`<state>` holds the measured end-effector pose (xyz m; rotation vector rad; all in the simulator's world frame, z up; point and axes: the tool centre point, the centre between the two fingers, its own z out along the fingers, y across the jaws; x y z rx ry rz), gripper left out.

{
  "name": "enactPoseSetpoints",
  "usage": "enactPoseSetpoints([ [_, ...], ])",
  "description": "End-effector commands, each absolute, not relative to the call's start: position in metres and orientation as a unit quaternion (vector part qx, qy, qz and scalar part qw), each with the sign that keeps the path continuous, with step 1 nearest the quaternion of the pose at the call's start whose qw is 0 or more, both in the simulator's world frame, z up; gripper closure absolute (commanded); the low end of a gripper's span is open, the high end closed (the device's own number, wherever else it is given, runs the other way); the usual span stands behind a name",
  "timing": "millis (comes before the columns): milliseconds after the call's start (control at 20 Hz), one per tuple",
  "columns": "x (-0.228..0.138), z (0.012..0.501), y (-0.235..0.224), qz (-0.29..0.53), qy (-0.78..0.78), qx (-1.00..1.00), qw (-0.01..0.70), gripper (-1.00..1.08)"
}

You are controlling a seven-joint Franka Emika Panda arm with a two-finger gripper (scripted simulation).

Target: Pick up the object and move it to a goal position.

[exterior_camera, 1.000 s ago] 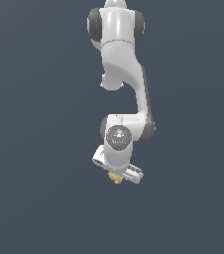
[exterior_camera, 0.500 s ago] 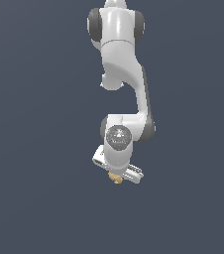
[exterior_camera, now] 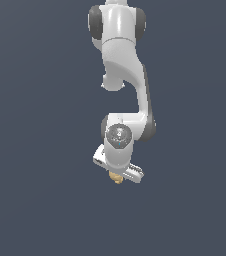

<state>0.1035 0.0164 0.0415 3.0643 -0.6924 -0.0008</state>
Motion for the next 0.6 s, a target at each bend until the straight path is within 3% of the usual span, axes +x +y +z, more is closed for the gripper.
enactPoseSetpoints([
  [0, 0.099, 0.044, 0.015, 0.0, -0.22, 0.975, 0.0, 1.08],
  [550, 0.06, 0.064, 0.003, 0.0, -0.22, 0.975, 0.0, 1.08],
])
